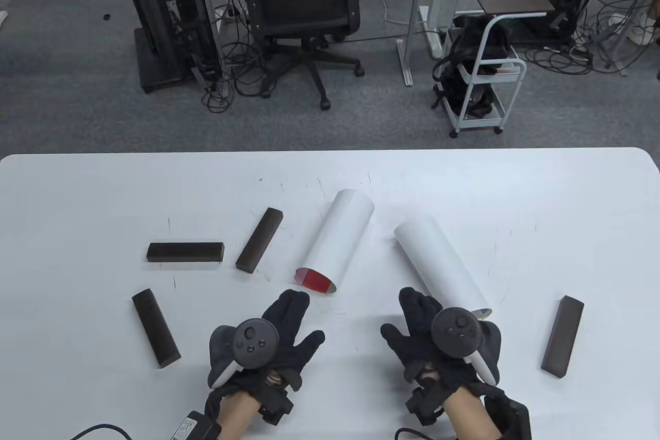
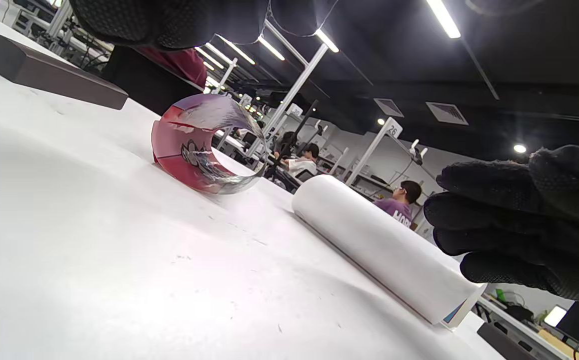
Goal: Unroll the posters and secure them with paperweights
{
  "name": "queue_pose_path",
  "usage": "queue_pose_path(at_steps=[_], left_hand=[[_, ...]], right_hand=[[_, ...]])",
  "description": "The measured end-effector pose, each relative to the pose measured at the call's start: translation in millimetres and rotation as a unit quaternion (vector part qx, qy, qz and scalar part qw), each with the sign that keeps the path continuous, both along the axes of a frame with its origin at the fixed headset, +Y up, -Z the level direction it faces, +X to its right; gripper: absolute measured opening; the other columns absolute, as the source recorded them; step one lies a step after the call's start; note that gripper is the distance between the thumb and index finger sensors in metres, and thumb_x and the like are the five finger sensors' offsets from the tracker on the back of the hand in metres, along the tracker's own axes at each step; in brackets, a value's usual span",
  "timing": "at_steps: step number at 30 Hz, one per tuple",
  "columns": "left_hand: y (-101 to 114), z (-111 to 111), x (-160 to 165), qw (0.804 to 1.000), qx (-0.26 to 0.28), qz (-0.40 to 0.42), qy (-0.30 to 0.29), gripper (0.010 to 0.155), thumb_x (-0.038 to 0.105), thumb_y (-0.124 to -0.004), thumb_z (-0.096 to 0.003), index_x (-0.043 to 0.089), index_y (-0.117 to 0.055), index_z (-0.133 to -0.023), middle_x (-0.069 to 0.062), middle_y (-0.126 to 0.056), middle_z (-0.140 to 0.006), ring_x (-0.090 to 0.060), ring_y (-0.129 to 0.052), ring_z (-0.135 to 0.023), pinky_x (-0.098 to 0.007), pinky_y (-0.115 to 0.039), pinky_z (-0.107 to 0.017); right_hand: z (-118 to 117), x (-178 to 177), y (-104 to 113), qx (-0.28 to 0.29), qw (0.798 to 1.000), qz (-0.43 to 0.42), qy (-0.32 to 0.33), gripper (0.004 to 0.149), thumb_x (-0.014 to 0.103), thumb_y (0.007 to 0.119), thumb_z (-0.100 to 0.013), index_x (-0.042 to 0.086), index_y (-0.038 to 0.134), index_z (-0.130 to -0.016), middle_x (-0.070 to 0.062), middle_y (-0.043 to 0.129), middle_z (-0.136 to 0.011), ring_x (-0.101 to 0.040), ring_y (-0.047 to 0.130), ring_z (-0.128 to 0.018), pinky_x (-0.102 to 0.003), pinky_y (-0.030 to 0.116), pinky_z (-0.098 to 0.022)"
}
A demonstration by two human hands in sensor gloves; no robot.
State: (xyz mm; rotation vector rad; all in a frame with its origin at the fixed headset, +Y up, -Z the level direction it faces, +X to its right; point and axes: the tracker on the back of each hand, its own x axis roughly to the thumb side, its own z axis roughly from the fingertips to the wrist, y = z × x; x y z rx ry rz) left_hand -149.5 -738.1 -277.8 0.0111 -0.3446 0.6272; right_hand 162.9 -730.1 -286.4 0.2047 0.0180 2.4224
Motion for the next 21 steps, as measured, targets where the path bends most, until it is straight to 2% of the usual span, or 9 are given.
queue_pose_path(at_steps=[14,20,21], left_hand=[[3,-2,0,1.000,0.002,-0.003,0.011,0.080,0.066,-0.061,-0.0450,0.018,-0.050,-0.107,-0.019,-0.050,-0.112,-0.048,-0.060,-0.100,-0.059,-0.063,-0.068],[30,-24,7,0.997,0.026,-0.048,0.056,0.081,0.066,-0.063,-0.0454,0.017,-0.048,-0.108,-0.018,-0.051,-0.112,-0.045,-0.064,-0.100,-0.057,-0.066,-0.067],[38,-32,9,0.995,0.009,-0.070,0.075,0.082,0.066,-0.065,-0.0452,0.017,-0.047,-0.108,-0.018,-0.050,-0.112,-0.045,-0.064,-0.100,-0.057,-0.066,-0.067]], right_hand=[[1,2,3,0.007,1.000,-0.007,-0.004,0.080,0.061,0.068,-0.043,0.015,0.040,-0.103,-0.020,0.045,-0.109,-0.052,0.041,-0.098,-0.068,0.042,-0.069],[1,3,4,0.005,1.000,-0.010,-0.013,0.080,0.060,0.068,-0.043,0.015,0.040,-0.103,-0.020,0.045,-0.109,-0.052,0.041,-0.098,-0.068,0.042,-0.069],[0,4,4,0.004,1.000,-0.013,-0.013,0.080,0.060,0.068,-0.043,0.015,0.040,-0.103,-0.020,0.045,-0.109,-0.052,0.041,-0.098,-0.068,0.042,-0.069]])
